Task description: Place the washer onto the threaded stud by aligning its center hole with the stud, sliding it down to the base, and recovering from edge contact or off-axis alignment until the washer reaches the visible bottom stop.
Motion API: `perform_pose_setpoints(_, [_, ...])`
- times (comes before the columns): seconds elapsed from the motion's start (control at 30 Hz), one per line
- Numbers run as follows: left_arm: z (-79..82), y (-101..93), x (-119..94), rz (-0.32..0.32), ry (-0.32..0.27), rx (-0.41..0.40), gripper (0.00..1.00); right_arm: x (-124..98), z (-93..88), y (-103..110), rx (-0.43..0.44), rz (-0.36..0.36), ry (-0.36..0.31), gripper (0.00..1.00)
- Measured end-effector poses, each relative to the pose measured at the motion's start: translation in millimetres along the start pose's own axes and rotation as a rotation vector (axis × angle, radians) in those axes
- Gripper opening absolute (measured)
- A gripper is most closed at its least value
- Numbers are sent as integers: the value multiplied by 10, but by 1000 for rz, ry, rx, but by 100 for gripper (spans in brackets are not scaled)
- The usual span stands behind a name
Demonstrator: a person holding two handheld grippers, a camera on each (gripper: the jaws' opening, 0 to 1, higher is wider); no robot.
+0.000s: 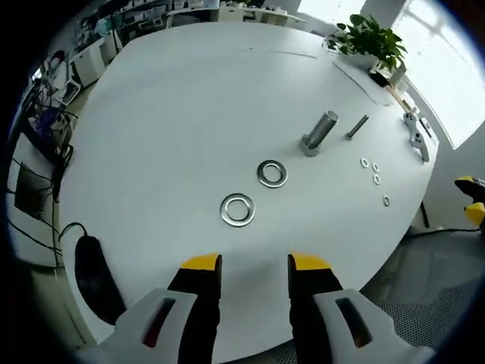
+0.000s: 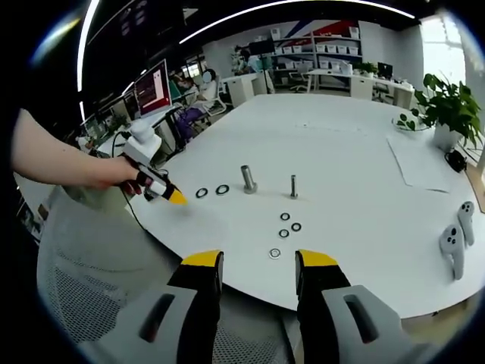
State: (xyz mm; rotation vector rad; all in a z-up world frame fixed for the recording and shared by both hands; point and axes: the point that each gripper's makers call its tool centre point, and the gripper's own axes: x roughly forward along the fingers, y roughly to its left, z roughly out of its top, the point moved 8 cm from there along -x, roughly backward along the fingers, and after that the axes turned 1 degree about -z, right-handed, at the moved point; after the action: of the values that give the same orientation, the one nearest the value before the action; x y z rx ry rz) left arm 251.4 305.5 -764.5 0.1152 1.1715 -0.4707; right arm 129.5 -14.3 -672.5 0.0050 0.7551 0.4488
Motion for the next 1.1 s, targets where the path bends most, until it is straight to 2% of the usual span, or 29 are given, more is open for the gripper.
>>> perform_pose_setpoints(0.07, [19,16,15,18,9,27,34,2,-3,3,-4,2,4,41])
perform_pose_setpoints(0.4, [179,72,165,28,62,93,35,-8,0,-12,7,-6,-5,41])
perform_pose_setpoints(0.53, [252,95,253,35,101,141,35,-6,-6,-10,8,-7,0,41])
perform_pose_setpoints(0.67, [310,121,340,40,133,157,35,-3,-7,-12,16,-7,-4,42])
perform_pose_setpoints(0.77, [351,73,373,32,137,167,35,-2,-8,-16,18,-6,-4,42])
perform_pose_setpoints(0.87, [367,24,437,34,164,211,36,-2,-5,-11,16,-3,-6,42])
perform_pose_setpoints(1.0, [433,54,444,46,164,202,34,-4,-6,-9,15,-1,-8,42])
perform_pose_setpoints(1.03, [426,59,441,51,173,214,32,-5,-6,-9,16,-1,-8,42])
perform_pose_setpoints(1.1, [419,48,436,63,178,294,31,-5,-2,-5,15,2,-10,42])
